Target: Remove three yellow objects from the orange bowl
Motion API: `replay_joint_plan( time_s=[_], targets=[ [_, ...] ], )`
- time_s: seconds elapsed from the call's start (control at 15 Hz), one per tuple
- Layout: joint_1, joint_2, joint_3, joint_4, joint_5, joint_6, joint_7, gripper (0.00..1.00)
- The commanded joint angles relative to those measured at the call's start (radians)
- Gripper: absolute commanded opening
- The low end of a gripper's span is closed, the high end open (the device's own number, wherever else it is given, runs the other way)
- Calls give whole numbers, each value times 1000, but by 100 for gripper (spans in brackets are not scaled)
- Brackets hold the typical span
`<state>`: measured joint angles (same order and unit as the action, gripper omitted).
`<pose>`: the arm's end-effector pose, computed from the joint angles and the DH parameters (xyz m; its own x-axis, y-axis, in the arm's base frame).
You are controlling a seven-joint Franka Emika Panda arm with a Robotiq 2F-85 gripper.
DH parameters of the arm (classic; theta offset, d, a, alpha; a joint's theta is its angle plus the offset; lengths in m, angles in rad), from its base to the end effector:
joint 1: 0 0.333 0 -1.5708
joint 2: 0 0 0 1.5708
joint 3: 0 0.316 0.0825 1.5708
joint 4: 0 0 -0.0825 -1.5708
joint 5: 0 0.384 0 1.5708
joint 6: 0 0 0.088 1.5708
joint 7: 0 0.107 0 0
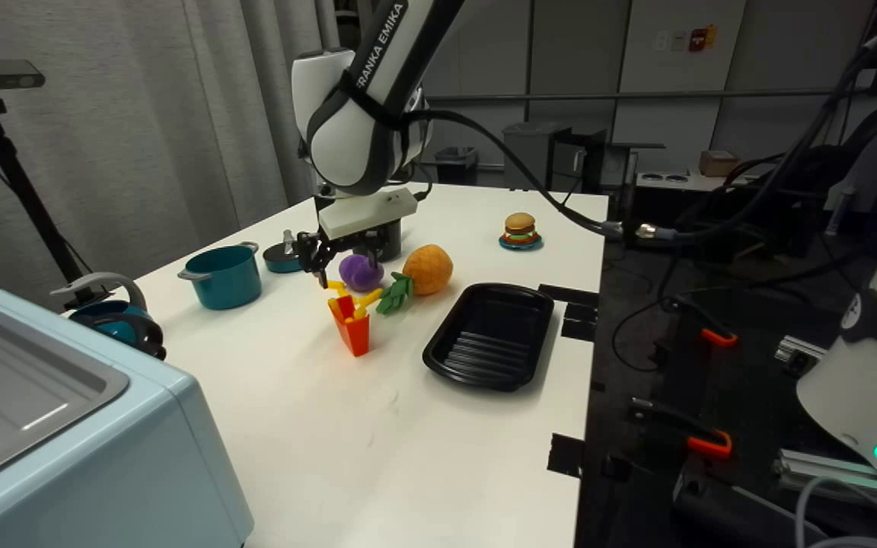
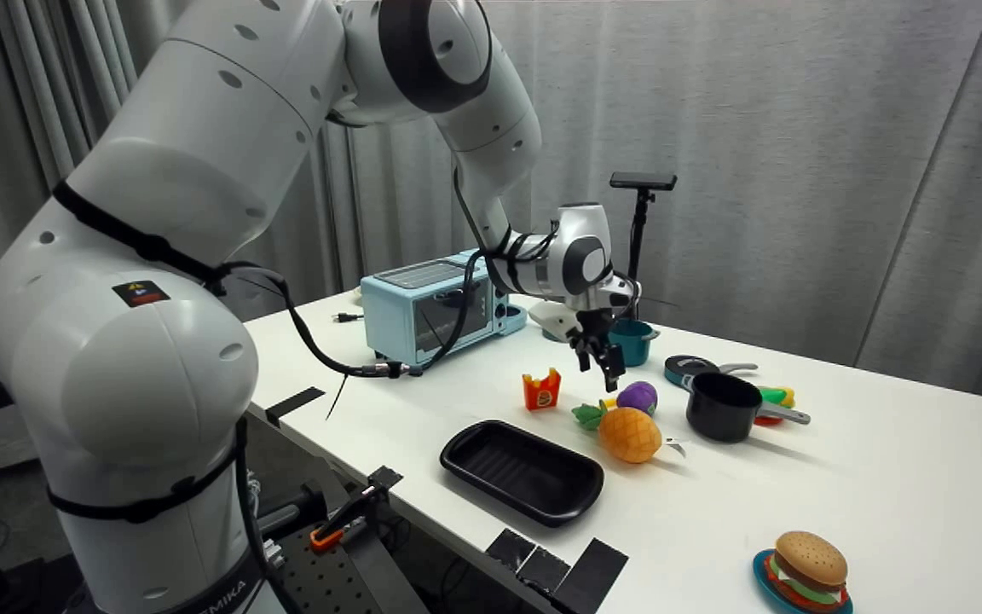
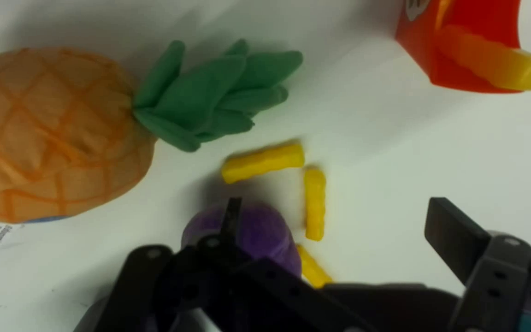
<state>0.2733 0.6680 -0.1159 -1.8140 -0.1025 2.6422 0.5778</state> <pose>0.6557 0.1129 0.1878 0.9355 -0.2901 0.2014 -0.3017 -0.9530 0.0287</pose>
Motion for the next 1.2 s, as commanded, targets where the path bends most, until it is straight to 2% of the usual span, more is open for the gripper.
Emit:
replay_joint_plan(
  time_s=[0.0,1.13],
  targets=[
    [19,-49,-5,-30,19,-11,15,100],
    [24,-170,102,-194,113,-7,1,100]
  ],
)
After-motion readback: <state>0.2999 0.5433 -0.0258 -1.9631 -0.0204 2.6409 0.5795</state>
